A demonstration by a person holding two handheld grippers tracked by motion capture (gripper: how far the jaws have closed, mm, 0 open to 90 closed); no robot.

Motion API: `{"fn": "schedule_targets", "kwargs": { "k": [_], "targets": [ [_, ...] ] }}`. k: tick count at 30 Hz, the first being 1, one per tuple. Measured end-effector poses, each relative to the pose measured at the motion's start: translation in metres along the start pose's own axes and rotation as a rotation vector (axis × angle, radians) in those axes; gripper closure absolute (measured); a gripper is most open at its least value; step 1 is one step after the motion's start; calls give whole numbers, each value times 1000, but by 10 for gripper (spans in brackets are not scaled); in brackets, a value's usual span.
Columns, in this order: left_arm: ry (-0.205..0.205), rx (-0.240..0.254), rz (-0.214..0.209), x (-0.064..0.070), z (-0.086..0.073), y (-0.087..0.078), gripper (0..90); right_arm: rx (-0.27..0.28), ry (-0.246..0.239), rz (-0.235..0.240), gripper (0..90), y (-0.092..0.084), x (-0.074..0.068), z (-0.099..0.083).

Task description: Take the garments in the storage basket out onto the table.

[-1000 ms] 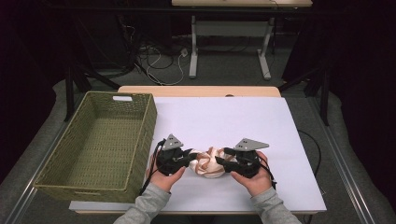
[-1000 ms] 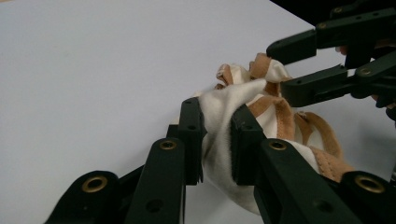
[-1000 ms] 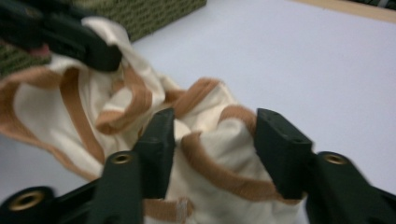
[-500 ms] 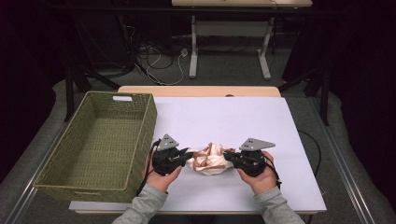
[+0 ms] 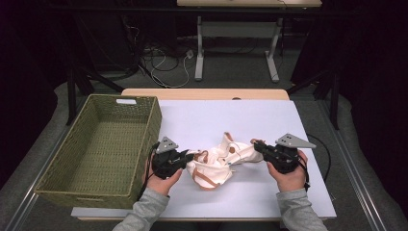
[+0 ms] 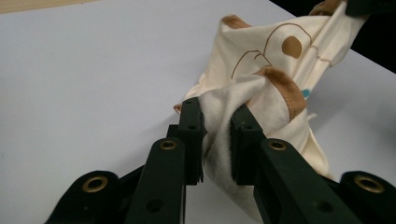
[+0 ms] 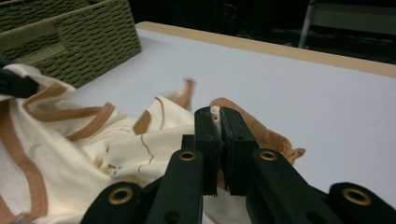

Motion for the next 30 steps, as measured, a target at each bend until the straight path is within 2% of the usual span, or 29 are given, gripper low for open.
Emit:
{"fn": "schedule_targets", "kwargs": {
  "k": [9,15,19,22,24,30],
  "targets": [
    [-3,-9,13,-1,-1,-1,785,41,59,-89,865,-19,31,-2],
    [-17,-4,24,-5,-2,2,785,55,65,-129,865,-27,44,1],
    [-21,-11,33,-8,-2,3,785,39,44,-154,865,-22,50,5],
    [-28,-12,40,-9,-3,4,785,32,47,-156,865,-20,58,11],
    [-32,-14,39,-9,-4,6,784,39,54,-149,865,-17,64,17],
    [-22,-34,38,-6,-10,15,783,15,47,-153,865,-1,77,39]
  ]
}}
Point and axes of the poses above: each handheld gripper's, and its own axes: y roughly forward along the jaws, z roughly out of its top, x roughly to its right, the point moved 2 cm from there along y, roughly forward along the jaws, and after that the axes turned 8 degrees about -y, right-handed, at the moved point
